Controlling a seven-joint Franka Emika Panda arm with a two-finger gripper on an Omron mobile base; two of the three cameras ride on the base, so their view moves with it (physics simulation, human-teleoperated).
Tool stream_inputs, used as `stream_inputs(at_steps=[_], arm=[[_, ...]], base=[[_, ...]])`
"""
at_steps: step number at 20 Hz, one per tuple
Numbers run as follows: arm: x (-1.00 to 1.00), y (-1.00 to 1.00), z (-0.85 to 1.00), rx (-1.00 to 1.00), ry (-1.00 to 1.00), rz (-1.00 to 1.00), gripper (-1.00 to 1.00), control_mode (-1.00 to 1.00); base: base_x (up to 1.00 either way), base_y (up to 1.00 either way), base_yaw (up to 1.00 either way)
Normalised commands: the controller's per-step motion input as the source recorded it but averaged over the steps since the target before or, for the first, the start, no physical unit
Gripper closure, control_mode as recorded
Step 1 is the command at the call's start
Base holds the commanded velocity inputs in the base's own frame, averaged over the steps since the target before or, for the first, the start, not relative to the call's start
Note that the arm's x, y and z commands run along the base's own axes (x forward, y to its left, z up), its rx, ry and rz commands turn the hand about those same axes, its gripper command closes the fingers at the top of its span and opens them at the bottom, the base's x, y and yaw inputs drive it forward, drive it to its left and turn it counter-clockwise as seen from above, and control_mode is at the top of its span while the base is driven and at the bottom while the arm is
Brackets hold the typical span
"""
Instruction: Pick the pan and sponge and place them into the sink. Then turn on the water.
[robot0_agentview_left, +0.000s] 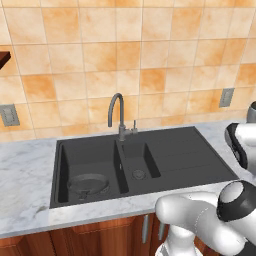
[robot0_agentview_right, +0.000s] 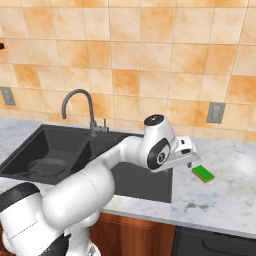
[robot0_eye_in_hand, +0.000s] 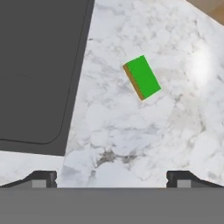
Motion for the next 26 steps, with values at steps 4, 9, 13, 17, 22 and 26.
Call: stream_inputs(at_steps=[4,9,13,17,22,26], arm=[[0.28,-0.14,-0.37,-0.01,0.11,0.09,-1.0,-1.0],[0.22,-0.18,-0.21,-0.01,0.07,0.07,-1.0,-1.0],[0.18,-0.23,-0.11,0.0,0.05,0.06,-1.0,-1.0],[0.18,-0.24,-0.1,0.0,0.06,0.06,-1.0,-1.0],[0.19,-0.24,-0.14,0.0,0.06,0.07,-1.0,-1.0],[0.14,-0.22,-0.13,0.0,0.05,0.08,-1.0,-1.0]], base=[[0.0,0.0,0.0],[0.0,0.0,0.0],[0.0,0.0,0.0],[0.0,0.0,0.0],[0.0,0.0,0.0],[0.0,0.0,0.0]])
